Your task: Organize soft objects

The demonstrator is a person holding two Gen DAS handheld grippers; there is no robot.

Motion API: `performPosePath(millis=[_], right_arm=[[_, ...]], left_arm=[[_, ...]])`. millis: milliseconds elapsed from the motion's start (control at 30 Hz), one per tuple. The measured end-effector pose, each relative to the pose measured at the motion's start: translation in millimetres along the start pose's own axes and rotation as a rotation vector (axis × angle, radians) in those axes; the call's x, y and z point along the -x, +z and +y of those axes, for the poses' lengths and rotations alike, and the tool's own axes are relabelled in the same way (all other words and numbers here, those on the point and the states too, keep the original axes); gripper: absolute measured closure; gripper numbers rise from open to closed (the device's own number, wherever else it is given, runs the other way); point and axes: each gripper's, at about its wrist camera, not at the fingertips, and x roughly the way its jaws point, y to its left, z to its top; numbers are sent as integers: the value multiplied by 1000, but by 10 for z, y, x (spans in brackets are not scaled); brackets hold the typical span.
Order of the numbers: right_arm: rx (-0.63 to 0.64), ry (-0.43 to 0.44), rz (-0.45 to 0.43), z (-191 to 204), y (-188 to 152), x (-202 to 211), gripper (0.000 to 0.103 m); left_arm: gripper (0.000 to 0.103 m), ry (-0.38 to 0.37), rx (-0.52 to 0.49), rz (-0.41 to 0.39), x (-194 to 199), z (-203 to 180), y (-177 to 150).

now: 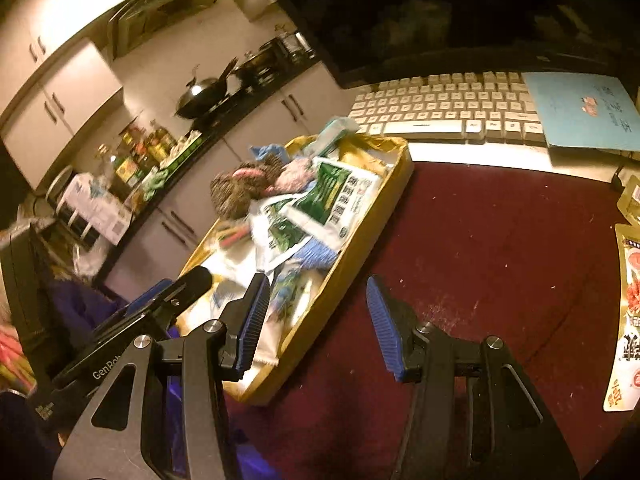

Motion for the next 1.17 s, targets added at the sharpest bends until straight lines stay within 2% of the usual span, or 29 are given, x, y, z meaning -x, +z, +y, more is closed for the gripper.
performPosePath(millis=[33, 67, 367, 567, 900, 1167], right_arm=[[1, 4, -5, 12, -15, 21, 35], [1, 12, -15, 22, -31, 48, 32], [36, 1, -36, 155, -85, 162, 32], [13, -16, 2, 145, -106, 102, 32], [47, -27, 4, 274, -153, 103, 32], [58, -30, -8, 326, -185, 177, 32]], left_arm=[[26, 16, -19, -8, 20, -21, -13], [26, 26, -36, -15, 37, -42, -26], [26, 56, -28, -27, 115, -73, -116], [26, 43, -28, -13, 95, -67, -149], [26, 44, -16, 4, 86, 4, -178], [26, 33, -34, -40, 156, 12, -173]])
